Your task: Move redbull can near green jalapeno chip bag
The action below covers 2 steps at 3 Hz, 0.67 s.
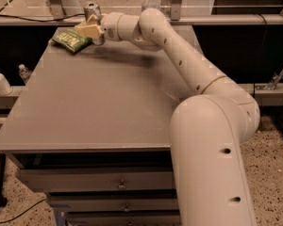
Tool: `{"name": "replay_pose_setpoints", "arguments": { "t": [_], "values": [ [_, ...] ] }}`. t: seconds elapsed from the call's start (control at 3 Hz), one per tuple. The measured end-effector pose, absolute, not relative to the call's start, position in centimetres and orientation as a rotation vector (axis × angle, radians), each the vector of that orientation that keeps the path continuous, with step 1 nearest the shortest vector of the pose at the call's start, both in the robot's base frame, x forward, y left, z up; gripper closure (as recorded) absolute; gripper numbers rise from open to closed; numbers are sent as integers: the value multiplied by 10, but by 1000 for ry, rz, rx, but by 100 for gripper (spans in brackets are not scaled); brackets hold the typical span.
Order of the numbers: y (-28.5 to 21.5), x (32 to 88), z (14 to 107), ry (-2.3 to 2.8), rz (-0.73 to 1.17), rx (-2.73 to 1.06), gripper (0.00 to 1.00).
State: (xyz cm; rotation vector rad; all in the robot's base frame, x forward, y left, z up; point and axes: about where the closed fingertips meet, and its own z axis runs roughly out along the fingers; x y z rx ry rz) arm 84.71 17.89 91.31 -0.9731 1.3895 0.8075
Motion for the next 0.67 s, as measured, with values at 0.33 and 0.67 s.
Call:
{"name": "replay_pose_setpoints", "arguments": {
  "t": [0.33,0.67],
  "values": [
    [184,849,899,1425,832,-989,100],
    [190,852,891,1442,849,-999,100]
  ]
}}
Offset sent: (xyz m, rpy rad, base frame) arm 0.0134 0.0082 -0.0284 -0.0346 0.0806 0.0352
